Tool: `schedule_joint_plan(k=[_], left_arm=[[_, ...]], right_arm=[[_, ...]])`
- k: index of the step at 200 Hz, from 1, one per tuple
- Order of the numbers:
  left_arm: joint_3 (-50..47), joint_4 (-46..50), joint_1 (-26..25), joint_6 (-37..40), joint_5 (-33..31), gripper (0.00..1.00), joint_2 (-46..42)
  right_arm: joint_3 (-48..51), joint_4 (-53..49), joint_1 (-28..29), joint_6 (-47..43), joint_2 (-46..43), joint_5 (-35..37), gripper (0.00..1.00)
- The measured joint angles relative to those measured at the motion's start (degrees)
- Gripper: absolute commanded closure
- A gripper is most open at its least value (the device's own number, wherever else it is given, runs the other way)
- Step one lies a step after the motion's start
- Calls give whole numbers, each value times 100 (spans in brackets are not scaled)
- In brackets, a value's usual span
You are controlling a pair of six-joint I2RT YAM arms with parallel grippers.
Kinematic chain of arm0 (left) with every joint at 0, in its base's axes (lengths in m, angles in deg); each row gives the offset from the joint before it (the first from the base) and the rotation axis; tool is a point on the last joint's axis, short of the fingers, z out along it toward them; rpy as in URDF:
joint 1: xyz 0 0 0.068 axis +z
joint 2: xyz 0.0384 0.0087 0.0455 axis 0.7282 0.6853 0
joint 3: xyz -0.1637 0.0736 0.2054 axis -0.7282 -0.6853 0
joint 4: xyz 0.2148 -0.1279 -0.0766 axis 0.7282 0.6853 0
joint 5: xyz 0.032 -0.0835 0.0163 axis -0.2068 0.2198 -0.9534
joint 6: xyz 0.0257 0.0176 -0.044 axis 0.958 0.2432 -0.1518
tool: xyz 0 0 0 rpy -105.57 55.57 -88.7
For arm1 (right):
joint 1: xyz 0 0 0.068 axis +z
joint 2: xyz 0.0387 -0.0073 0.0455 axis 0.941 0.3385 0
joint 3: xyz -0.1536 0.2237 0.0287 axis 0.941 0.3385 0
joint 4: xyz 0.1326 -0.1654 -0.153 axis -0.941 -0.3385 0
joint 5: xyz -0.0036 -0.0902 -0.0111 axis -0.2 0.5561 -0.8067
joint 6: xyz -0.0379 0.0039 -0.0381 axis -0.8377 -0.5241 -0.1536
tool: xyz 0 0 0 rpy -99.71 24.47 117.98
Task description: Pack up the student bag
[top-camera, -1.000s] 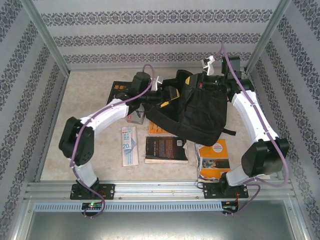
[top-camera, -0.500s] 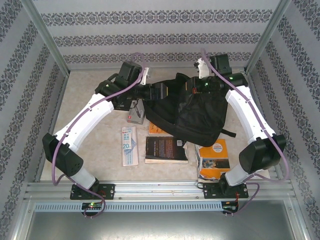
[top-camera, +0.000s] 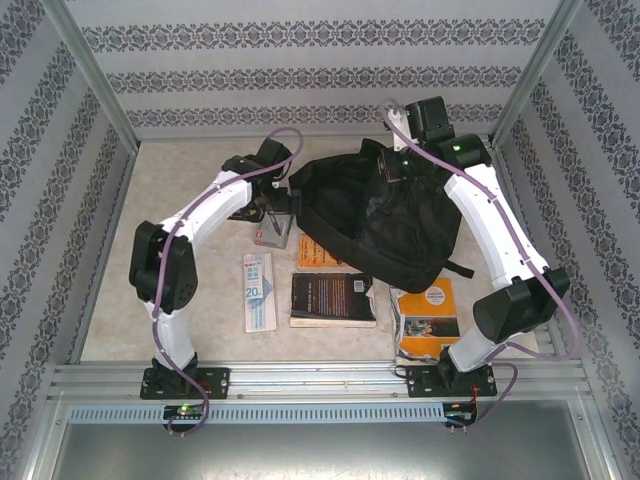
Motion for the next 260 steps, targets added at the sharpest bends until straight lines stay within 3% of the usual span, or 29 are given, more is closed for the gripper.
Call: schedule_joint_plan(k=[55,144,260], left_arm=[[-83,-26,20,192,-22,0,321],[361,50,28,398,-133,0,1311],[378,59,39,481,-256,0,1296]], right_arm=[[380,334,-562,339,-52,-251,100],[614,673,-560,527,-83,-719,100],[638,739,-546,610,-90,-901,100]])
